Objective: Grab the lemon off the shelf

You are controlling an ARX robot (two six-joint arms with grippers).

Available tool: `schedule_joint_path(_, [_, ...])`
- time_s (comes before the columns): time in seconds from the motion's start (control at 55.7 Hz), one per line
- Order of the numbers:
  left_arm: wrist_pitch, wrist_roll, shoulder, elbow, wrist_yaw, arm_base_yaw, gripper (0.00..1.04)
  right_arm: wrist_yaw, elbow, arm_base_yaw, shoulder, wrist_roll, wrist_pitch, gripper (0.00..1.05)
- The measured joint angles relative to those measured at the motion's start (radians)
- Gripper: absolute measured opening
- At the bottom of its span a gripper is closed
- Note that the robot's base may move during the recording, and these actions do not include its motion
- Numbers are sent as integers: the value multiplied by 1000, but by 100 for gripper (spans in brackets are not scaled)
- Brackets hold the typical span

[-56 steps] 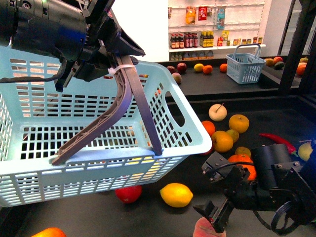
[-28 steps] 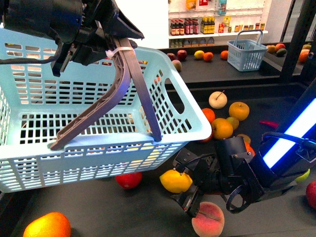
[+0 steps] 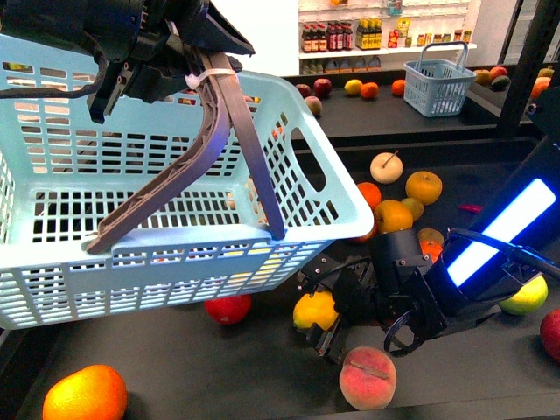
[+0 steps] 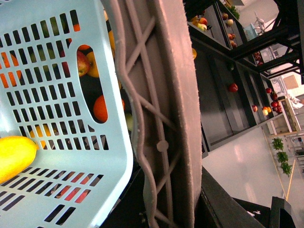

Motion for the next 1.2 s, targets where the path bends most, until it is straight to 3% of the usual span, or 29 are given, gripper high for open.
schedule_joint_path(0.323, [0, 0, 0, 0, 0, 0, 14, 101, 88, -1, 68, -21, -52, 97])
schedule_joint_path(0.647, [0, 0, 0, 0, 0, 0, 14, 102, 92, -10, 74, -24, -60, 97])
schedule_joint_path(0.808, [0, 0, 0, 0, 0, 0, 14, 96, 90, -10, 74, -21, -47, 83])
schedule_joint_path(1.204, [0, 0, 0, 0, 0, 0, 14, 128, 27, -30, 47, 44, 74, 82])
